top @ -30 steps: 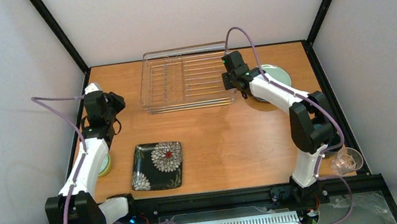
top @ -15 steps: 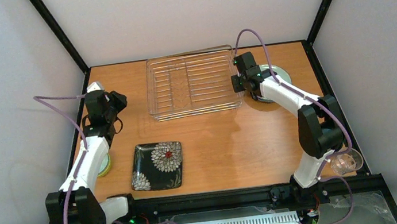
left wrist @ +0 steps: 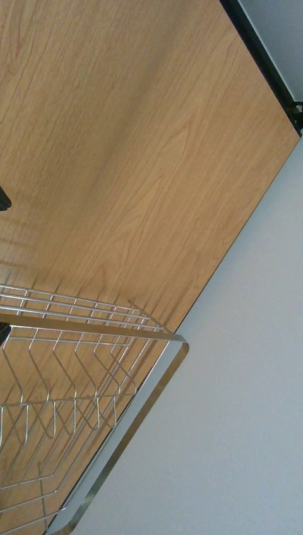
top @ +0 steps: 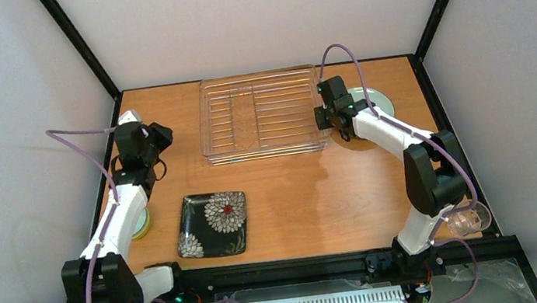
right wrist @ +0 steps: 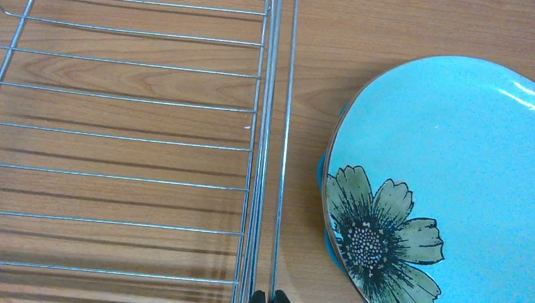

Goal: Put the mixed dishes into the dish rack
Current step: Move the dish rack to the corner of the board.

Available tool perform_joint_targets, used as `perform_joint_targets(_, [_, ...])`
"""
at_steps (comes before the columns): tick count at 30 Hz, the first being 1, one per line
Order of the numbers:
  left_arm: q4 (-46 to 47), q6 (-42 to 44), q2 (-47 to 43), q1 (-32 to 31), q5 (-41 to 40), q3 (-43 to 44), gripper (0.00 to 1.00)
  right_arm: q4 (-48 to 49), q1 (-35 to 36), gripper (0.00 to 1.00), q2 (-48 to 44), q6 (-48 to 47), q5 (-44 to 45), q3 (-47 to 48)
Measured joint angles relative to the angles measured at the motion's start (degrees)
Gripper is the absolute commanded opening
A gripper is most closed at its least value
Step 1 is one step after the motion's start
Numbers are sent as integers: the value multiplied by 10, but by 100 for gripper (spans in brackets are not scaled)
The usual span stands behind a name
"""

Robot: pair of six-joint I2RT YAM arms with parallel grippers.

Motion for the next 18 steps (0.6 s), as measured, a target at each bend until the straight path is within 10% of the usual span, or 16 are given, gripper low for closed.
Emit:
perform_joint_targets(8, [9,2,0,0,17,0,100,9,-1,7,-7,4,0,-10])
perform_joint_targets(18, [9,12,0,0,46,3,100,-11,-1,80,-27,-10,7,4])
